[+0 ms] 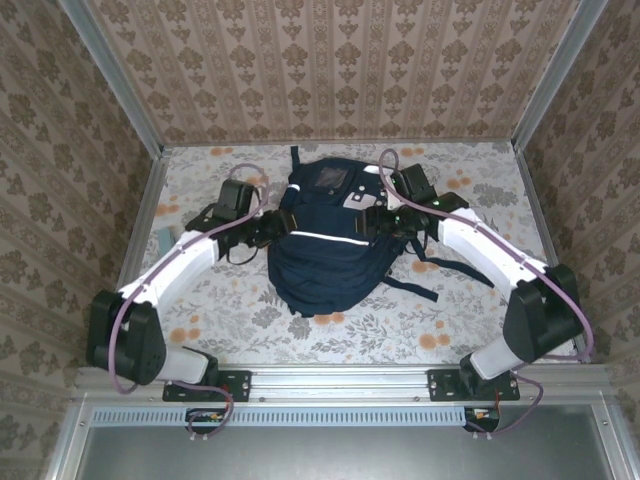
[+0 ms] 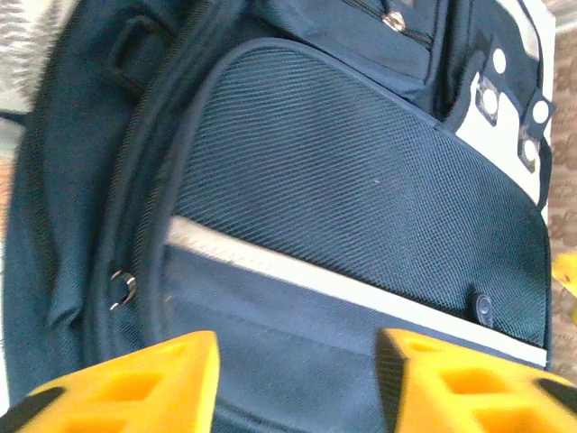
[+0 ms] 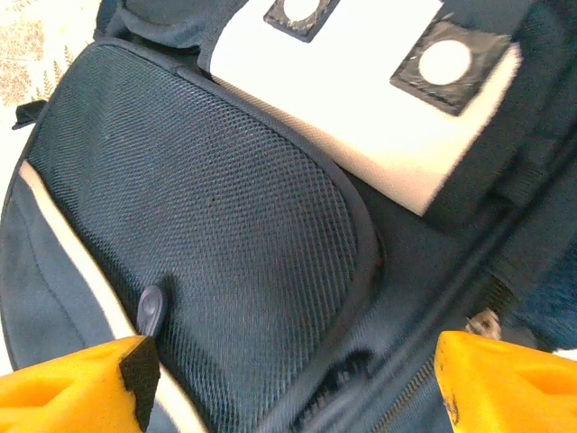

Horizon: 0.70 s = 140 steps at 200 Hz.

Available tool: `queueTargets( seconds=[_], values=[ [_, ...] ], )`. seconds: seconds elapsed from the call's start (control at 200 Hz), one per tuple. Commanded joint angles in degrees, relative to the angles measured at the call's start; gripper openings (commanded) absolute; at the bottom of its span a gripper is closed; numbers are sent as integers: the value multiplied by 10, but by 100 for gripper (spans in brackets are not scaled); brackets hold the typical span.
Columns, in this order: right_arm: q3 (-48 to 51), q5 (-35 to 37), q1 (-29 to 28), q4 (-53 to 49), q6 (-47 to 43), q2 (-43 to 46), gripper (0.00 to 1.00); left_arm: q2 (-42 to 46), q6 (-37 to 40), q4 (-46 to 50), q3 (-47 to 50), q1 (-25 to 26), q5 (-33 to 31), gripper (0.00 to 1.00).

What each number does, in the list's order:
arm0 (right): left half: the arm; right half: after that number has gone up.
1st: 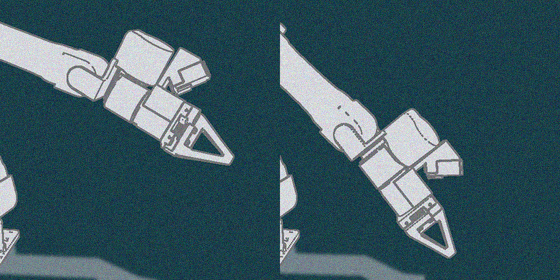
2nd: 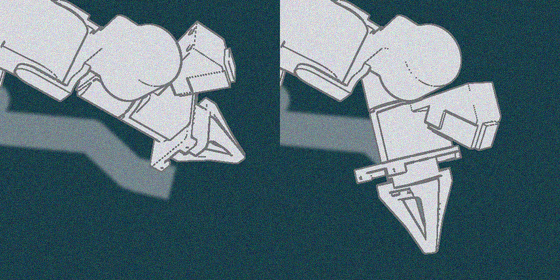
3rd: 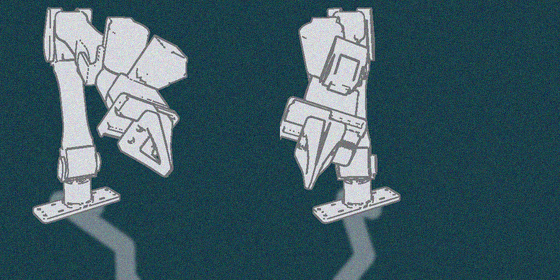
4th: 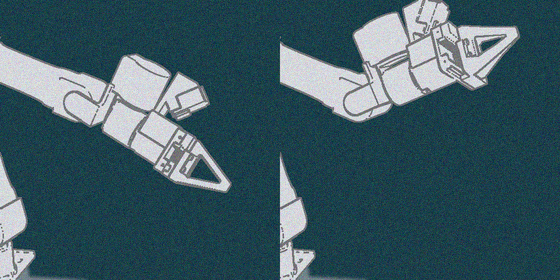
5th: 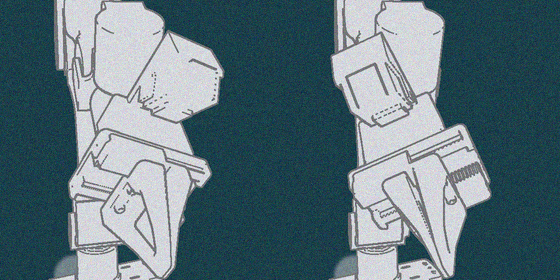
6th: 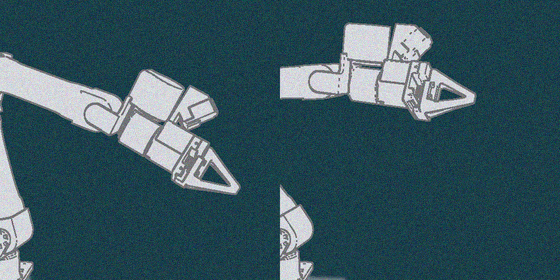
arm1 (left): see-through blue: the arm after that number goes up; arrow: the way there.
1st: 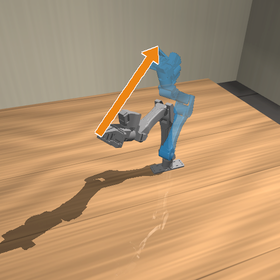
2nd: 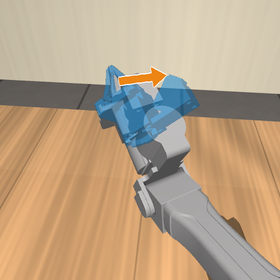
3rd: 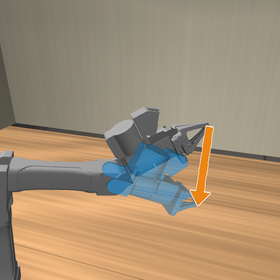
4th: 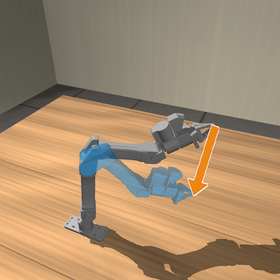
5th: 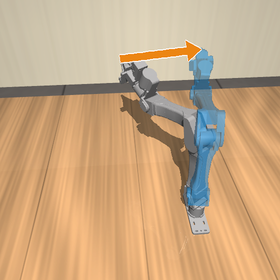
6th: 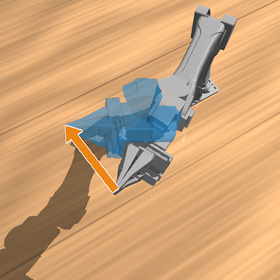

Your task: Pack the student bag

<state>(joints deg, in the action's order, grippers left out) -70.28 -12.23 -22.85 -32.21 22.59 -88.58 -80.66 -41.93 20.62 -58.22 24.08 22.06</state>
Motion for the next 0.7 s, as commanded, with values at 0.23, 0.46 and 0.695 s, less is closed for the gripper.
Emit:
queueTargets(
  seconds=[0.23,0.46,0.695],
  values=[
    [-3,-109,4,27,-26,-24,80,-156,41,-34,-152,66,44,26],
    [41,-173,3,1,-72,19,78,-263,19,-15,-240,92,52,18],
    [106,-224,-9,11,-63,85,77,-300,-12,-17,-243,99,42,15]
  ],
)
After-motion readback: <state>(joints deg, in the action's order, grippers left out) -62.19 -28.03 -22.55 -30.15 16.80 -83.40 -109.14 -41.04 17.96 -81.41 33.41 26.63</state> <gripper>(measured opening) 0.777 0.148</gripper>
